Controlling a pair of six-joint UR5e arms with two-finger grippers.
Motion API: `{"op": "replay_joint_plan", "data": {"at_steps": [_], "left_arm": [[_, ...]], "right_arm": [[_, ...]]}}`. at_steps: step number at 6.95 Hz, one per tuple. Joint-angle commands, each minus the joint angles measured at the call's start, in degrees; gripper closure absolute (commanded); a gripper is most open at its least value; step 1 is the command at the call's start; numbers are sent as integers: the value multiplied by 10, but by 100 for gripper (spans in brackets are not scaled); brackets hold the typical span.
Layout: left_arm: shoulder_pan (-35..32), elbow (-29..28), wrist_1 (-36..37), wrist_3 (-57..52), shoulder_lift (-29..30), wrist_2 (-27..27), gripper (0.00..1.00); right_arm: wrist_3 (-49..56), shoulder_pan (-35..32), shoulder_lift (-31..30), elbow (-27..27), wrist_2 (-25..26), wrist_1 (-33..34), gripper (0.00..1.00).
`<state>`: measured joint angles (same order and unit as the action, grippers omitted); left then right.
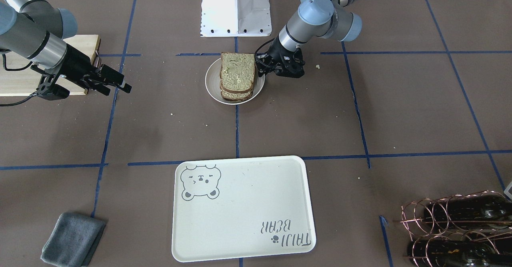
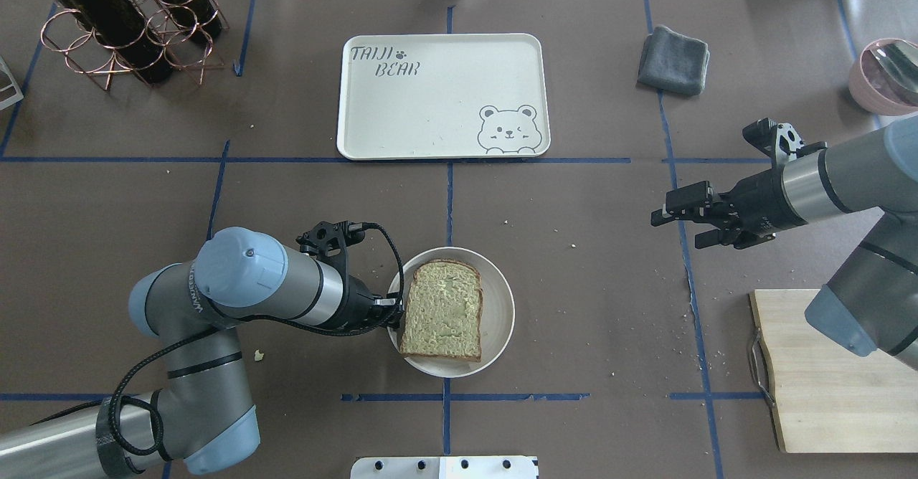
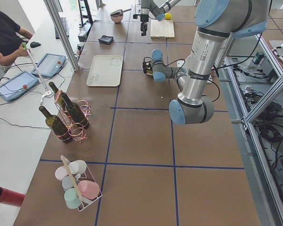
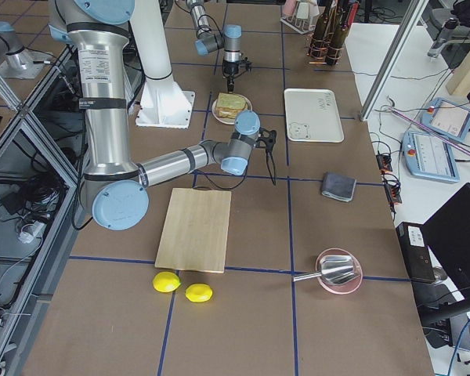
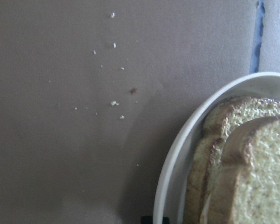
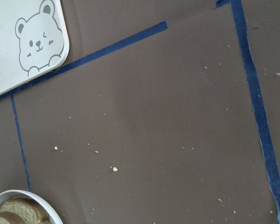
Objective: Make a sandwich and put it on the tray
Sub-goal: 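Lift the plate with the left gripper and set it on the bear tray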
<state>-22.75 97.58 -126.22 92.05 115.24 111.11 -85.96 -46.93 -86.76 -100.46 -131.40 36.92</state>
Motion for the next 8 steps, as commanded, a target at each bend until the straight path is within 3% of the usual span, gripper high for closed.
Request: {"op": "replay_joint_plan", "data": {"at_steps": [1, 2, 4, 5, 6, 8], "left_arm": [[-34, 7, -24, 138, 17, 0, 100], [-62, -11, -22, 204, 44, 0, 100], [-111, -149, -24, 278, 144, -15, 100], [-119, -218, -24, 298, 195, -54, 100], [-127, -283, -39, 319, 228, -66, 100], [-143, -354, -80, 350, 253, -99, 100]], "right_arm": [[0, 0, -1, 0, 0, 0, 0], [0, 0, -3, 0, 0, 0, 0], [0, -3, -5, -1, 0, -1, 0], [0, -3, -17, -2, 1, -15, 0], [0, -4, -25, -3, 1, -25, 0], [0, -4, -27, -4, 4, -25, 0]]}}
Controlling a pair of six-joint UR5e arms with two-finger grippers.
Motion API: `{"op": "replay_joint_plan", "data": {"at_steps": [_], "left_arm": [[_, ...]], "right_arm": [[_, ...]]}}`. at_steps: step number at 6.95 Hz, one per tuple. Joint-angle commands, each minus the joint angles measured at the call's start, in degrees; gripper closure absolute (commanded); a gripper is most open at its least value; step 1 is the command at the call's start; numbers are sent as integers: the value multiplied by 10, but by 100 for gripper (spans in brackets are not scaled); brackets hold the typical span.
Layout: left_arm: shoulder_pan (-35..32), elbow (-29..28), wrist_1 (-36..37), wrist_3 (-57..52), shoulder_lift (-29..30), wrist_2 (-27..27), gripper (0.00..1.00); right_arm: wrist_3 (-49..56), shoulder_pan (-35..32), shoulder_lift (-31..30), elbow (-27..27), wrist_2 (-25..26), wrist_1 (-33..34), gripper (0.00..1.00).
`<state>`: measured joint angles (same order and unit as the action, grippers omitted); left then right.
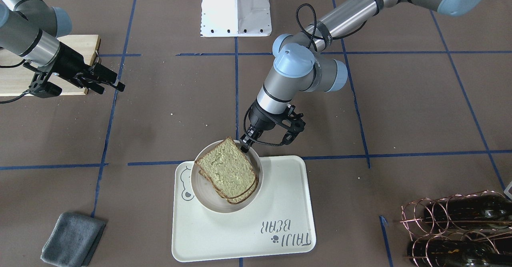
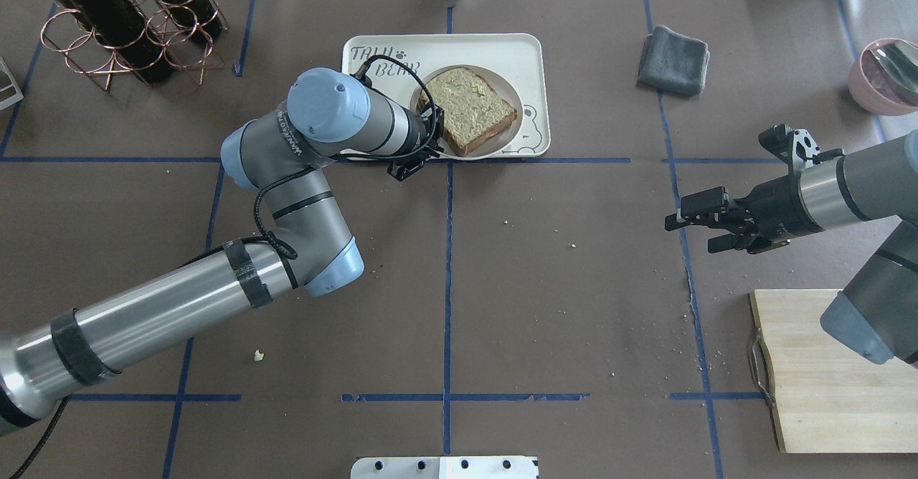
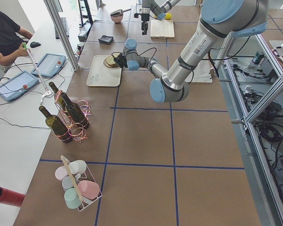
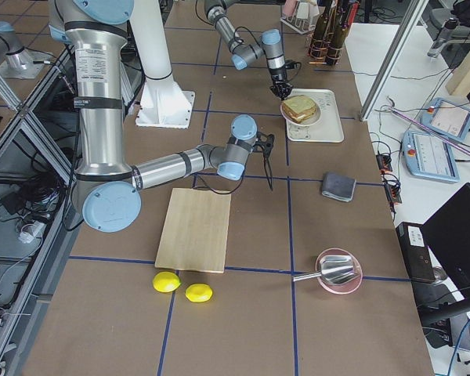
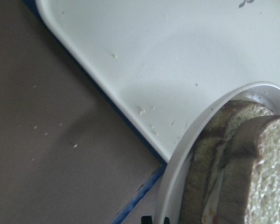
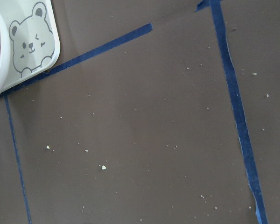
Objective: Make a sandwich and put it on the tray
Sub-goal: 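Lift the plate with the left gripper and set it on the bear tray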
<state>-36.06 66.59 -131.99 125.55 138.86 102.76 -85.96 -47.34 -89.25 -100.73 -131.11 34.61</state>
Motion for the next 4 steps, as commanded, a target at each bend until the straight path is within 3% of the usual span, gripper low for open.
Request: {"op": "replay_joint_plan", "data": {"at_steps": [1, 4], "left_arm": [[-15, -72, -41, 19, 21, -16, 100], [-15, -97, -63, 18, 24, -28, 100]], "right_arm": [[0, 0, -3, -1, 2, -2, 0], [0, 1, -4, 1, 4, -2, 0]]}}
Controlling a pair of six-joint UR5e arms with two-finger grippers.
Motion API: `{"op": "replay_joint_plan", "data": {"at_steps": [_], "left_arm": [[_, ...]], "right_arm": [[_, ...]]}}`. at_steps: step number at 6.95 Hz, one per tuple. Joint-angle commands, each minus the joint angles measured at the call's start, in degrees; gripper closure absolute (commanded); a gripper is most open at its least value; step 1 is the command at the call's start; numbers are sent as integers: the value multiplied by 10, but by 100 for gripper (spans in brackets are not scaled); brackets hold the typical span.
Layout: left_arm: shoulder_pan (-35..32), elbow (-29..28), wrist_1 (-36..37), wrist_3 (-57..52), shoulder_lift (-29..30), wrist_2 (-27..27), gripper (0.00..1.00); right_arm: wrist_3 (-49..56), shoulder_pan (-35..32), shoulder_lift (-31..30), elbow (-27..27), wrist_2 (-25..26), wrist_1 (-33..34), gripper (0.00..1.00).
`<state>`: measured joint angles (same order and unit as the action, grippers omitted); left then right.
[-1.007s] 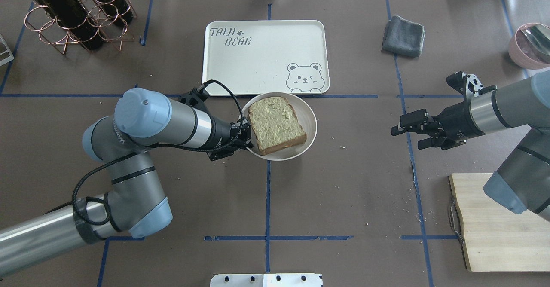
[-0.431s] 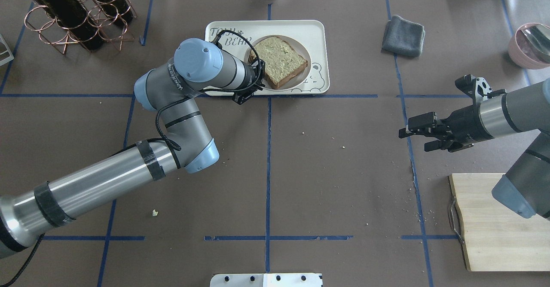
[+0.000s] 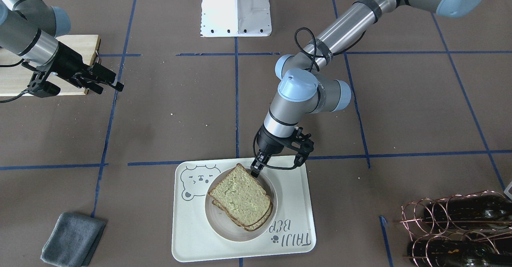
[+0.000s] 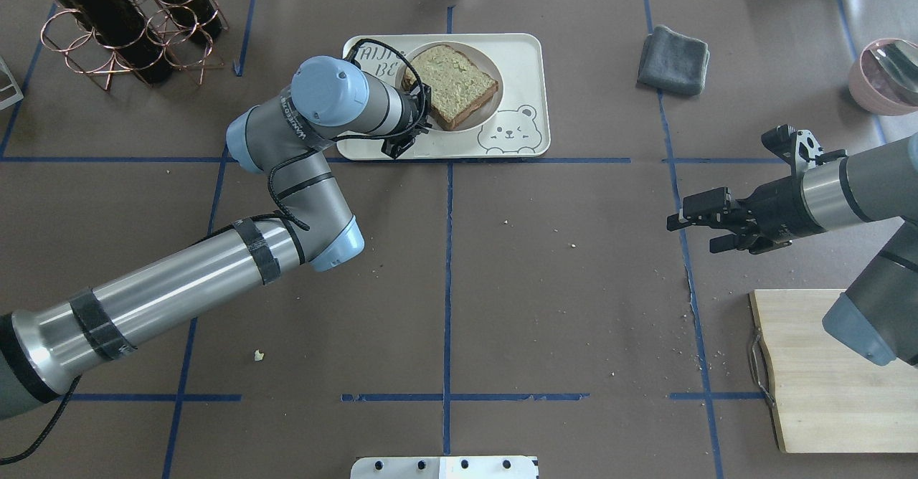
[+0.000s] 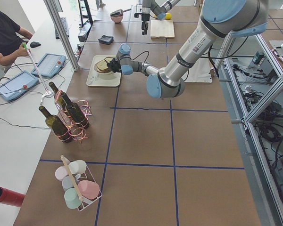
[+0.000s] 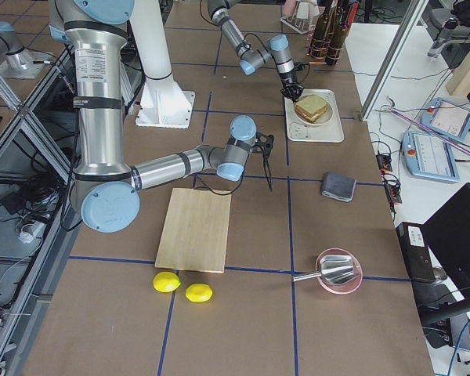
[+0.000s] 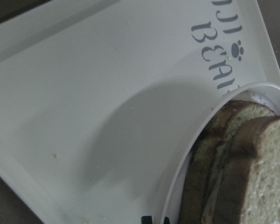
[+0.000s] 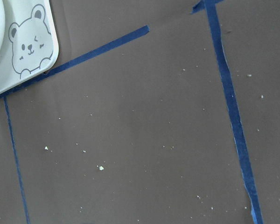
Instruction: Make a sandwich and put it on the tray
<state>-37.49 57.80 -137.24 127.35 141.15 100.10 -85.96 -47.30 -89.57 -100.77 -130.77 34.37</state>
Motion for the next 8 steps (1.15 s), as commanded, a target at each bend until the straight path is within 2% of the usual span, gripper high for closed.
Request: {"op": "replay_joint_plan", "data": {"at_steps": [1, 2, 3, 5, 6, 7, 8], "left_arm": [[0, -10, -10, -9, 1, -2, 90], [0, -10, -9, -38, 1, -1, 65], [-1, -9, -8, -73, -1, -1, 52], [-18, 18, -5, -98, -12, 5, 53], [-32, 95, 1, -113, -75, 34, 54], [-59, 192, 32, -161, -143, 101, 54], [-78, 301, 59, -236, -221, 119, 54]], "right_arm": [[0, 0, -1, 1, 1, 0, 0], [0, 0, -1, 1, 1, 1, 0], [0, 0, -2, 2, 2, 1, 0], [0, 1, -1, 5, 2, 1, 0], [0, 1, 0, 5, 3, 1, 0], [0, -2, 2, 5, 3, 1, 0], [0, -31, -1, 6, -7, 9, 0]]}}
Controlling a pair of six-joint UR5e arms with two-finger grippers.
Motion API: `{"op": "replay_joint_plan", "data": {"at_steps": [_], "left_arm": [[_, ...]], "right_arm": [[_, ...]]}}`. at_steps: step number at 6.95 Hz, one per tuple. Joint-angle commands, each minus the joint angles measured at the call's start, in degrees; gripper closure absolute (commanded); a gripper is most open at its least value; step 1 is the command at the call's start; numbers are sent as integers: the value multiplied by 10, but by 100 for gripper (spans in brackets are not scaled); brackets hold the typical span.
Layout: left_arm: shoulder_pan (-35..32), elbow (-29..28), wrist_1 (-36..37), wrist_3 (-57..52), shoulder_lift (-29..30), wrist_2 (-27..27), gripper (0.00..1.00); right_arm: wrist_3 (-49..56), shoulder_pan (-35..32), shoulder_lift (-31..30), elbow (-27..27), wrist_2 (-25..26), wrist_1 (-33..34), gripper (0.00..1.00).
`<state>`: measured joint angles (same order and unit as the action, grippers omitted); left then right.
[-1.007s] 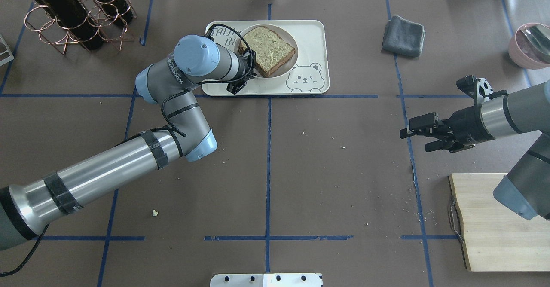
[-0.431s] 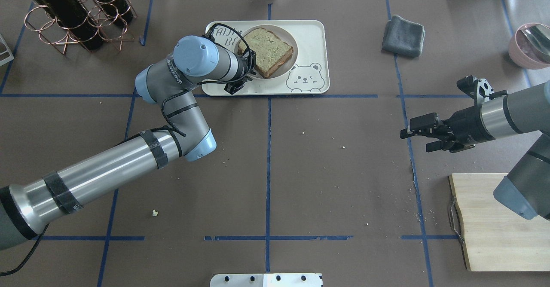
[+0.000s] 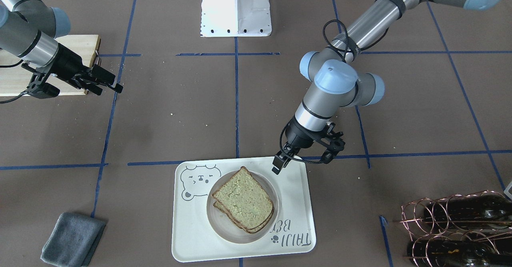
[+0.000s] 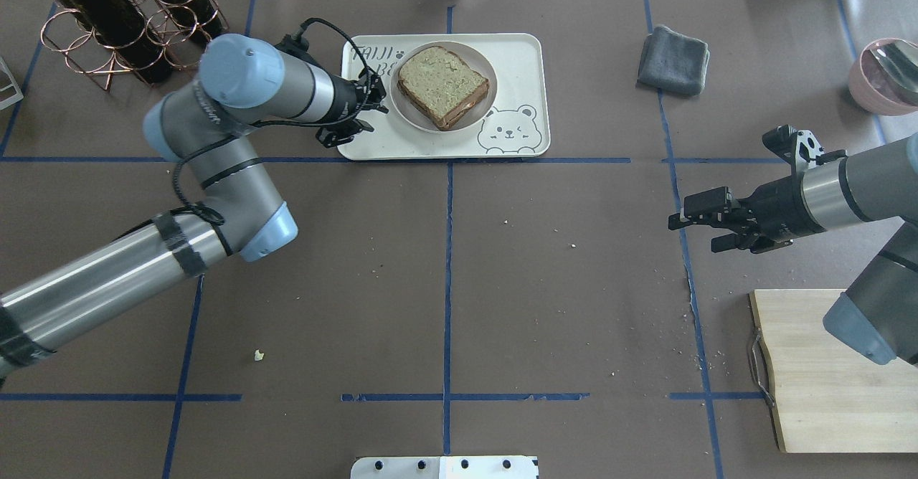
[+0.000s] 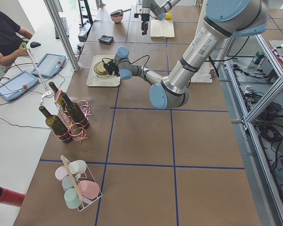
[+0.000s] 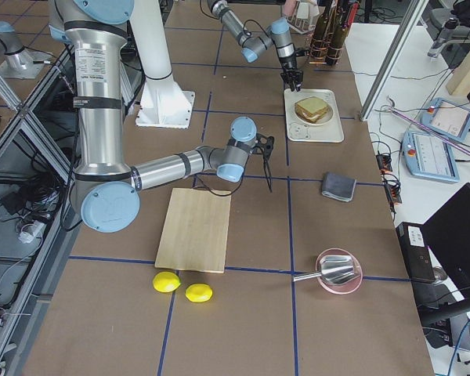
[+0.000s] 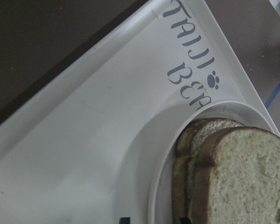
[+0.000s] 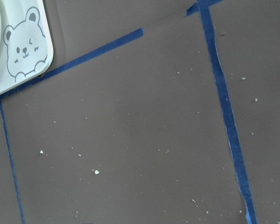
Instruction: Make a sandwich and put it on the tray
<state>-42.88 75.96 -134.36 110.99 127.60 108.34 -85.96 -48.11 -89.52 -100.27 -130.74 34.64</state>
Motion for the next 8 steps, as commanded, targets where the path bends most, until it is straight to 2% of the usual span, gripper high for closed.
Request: {"op": "replay_joint_plan", "data": {"at_steps": [1, 2, 3, 4, 5, 6, 7, 8], "left_arm": [[-32, 226, 45, -203, -193, 40, 54], [-57, 307, 46, -354, -309, 59, 54], [-125, 341, 45, -509, -398, 104, 54], [-211, 339, 45, -698, -462, 131, 53], [-287, 314, 54, -873, -492, 149, 53], [-362, 286, 110, -975, -488, 191, 53], [-424, 279, 209, -1069, -480, 228, 53], [-445, 282, 309, -1107, -459, 257, 53]], "right_arm": [[10, -62, -7, 8, -28, 8, 0], [77, -118, -34, 18, -64, 8, 0], [190, -177, -68, 19, -89, 43, 0], [325, -221, -92, 19, -88, 106, 0], [471, -272, -95, 17, -87, 188, 0], [595, -316, -95, 15, -83, 267, 0], [731, -366, -93, 14, -82, 363, 0], [832, -410, -85, -10, -82, 489, 0]]}}
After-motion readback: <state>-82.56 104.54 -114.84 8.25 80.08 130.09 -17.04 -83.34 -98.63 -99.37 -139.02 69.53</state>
